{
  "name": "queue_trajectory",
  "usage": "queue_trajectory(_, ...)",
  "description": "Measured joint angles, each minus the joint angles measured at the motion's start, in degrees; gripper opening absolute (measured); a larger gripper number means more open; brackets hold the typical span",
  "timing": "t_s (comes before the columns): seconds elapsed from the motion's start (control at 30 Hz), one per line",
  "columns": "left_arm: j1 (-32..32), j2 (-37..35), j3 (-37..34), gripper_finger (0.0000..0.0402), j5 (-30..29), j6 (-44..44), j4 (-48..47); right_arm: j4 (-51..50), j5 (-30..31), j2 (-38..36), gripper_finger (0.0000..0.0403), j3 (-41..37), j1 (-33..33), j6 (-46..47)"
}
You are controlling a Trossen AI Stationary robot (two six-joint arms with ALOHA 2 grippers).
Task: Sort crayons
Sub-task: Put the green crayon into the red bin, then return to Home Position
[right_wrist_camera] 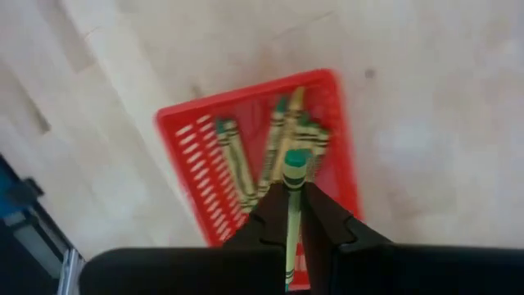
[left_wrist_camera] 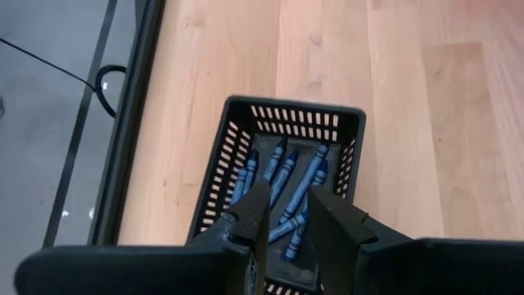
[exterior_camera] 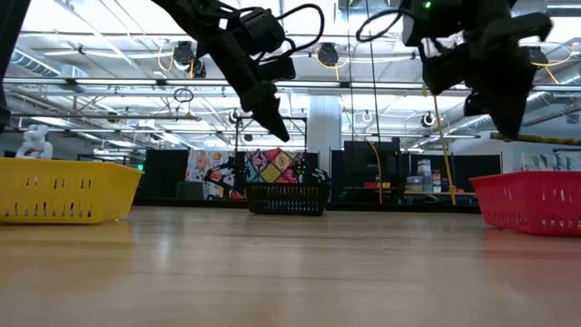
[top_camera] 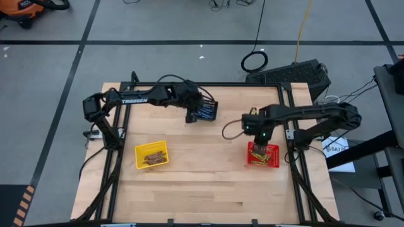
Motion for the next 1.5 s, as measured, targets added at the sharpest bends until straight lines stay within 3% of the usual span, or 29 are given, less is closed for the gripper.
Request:
queue_trajectory(0.33,0.0,-0.36,0.0,0.0083,0.0,0.0,0.17,7.87,0.24,0.02,0.0004,-7.54,5.12,5.84)
queue_trajectory(0.67,-0.24,-0.36,0.0,0.0083,0.0,-0.29,0.78,9.84,0.2,0.0,0.0076,-7.94,5.1,8.29)
queue_trajectory(0.87,-0.34,-3.54,-0.28,0.0083,0.14,-6.62,-1.5,9.84,0.04,0.0,0.0103,-7.94,5.1,9.49)
queue_trajectory(1.03,-1.13,-11.33,-3.26,0.0083,3.16,-9.78,-3.27,11.13,0.27,-0.57,0.0104,-7.91,5.1,4.8)
queue_trajectory(1.23,-2.06,-25.54,-8.42,0.0083,4.79,-14.93,-3.57,21.22,0.08,-5.01,0.0103,-7.91,5.1,-5.08)
queue_trajectory(1.5,-5.7,-45.39,-15.56,0.0083,4.92,-19.76,-3.39,29.35,0.31,-20.3,0.0102,-7.89,5.06,-11.12)
